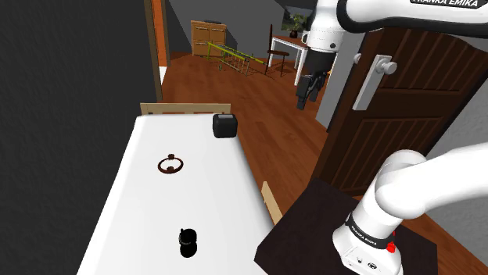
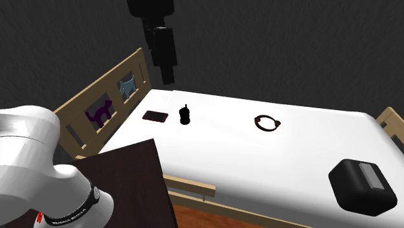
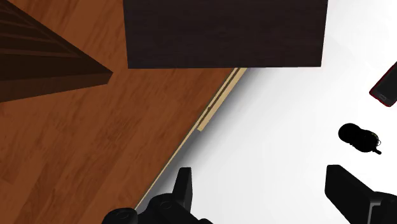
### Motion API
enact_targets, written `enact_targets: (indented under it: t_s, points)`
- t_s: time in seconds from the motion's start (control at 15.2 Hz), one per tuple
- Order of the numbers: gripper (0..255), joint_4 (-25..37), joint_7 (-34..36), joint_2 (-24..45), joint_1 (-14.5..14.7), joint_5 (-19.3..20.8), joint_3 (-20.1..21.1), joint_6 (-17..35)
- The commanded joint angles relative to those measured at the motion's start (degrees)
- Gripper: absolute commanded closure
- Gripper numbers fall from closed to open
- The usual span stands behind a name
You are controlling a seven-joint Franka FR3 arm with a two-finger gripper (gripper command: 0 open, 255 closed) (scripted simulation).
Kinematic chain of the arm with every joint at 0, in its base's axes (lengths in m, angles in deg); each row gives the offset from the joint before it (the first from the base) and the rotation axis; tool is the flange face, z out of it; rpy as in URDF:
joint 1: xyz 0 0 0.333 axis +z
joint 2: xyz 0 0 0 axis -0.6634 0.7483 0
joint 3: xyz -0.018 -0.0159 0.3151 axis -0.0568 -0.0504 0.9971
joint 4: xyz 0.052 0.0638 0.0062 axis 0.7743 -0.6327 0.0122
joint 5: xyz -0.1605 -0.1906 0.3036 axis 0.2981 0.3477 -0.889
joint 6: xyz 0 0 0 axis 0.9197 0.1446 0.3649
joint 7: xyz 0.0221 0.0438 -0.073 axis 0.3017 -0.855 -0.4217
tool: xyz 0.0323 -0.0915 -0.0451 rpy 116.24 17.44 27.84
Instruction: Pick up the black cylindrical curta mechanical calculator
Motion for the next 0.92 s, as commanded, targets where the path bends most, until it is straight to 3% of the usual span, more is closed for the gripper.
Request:
enact_targets:
  t_s: [0.0, 0.86]
  points:
    - [0, 0.0, 0.0, 0.0, 0.0, 0.0, 0.0, 0.0]
    - [0, -13.9, 8.7, 7.4, 4.7, -7.3, 10.3, 23.2]
